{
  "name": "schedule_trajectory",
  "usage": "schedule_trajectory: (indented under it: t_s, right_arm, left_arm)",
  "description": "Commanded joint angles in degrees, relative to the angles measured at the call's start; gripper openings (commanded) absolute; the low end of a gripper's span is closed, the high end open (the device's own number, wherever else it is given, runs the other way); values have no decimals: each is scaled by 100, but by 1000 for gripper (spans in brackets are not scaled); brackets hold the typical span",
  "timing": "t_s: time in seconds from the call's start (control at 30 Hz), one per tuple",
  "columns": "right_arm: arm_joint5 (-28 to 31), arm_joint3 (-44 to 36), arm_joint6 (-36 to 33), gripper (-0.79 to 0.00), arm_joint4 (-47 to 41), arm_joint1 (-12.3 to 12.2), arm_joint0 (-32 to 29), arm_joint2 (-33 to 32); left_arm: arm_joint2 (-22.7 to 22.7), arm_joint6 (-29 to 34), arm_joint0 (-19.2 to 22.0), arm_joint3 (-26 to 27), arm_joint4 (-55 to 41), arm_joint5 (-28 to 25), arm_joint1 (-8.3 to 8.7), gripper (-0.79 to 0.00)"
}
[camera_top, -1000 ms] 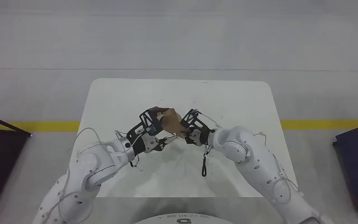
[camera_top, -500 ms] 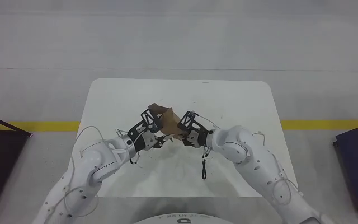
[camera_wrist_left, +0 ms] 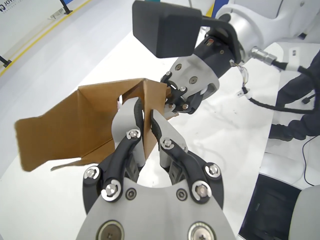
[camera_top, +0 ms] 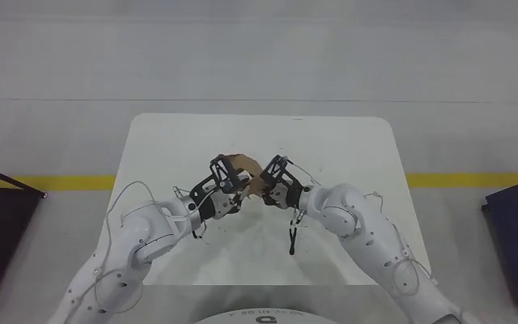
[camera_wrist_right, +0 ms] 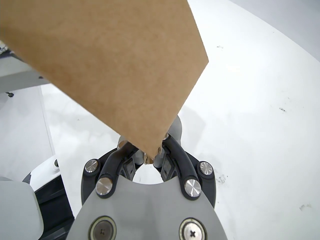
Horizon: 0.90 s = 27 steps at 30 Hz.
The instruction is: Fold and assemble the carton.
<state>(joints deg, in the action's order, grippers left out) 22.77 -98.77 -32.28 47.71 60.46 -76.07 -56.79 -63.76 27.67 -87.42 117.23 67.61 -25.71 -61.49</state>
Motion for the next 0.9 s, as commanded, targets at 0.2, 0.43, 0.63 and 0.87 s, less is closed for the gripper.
schedule_trajectory:
  t_s: [0.2, 0.43, 0.63, 0.87]
  right_arm:
    - [150, 369, 418, -785, -269, 28, 0, -48]
    - [447, 544, 735, -785, -125, 37, 21, -48]
    - [760, 736, 986, -785, -61, 36, 14, -67]
    - [1142, 722, 1380, -785, 347, 25, -43, -47]
  left_arm:
    - [-33, -127, -40, 102, -1, 78, 5, 0]
    - [-439, -667, -310, 373, -88, 304, 40, 0]
    - [-1134, -1448, -810, 288, -1227, 734, 51, 0]
    - [-1487, -840, -645, -564, -3464, 921, 27, 0]
